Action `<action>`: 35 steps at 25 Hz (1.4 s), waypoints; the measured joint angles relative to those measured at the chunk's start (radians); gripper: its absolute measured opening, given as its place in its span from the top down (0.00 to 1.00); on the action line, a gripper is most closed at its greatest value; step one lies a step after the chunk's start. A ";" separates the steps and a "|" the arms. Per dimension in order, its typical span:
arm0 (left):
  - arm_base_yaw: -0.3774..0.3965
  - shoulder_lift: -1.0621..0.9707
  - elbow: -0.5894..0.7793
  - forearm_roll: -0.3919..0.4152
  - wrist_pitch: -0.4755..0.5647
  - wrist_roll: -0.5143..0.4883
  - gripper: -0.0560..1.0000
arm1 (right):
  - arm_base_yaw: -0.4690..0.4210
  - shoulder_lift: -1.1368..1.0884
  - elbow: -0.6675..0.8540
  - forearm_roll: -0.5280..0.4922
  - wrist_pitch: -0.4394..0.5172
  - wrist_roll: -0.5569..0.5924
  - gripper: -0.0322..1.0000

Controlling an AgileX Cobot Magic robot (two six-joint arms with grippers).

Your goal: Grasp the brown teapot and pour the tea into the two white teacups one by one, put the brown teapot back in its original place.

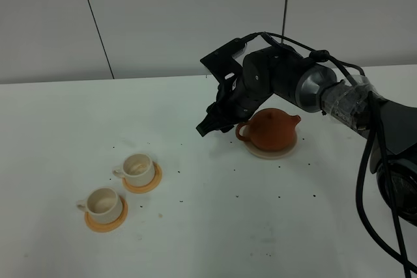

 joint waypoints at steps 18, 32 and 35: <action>0.000 0.000 0.000 0.000 0.000 0.002 0.72 | 0.001 0.000 -0.004 -0.018 0.104 0.000 0.58; 0.000 0.000 0.000 0.000 0.000 0.002 0.72 | 0.002 0.000 -0.011 0.019 0.217 0.000 0.58; 0.000 0.000 0.000 0.000 0.000 0.002 0.72 | 0.002 0.000 -0.011 0.023 0.239 0.000 0.58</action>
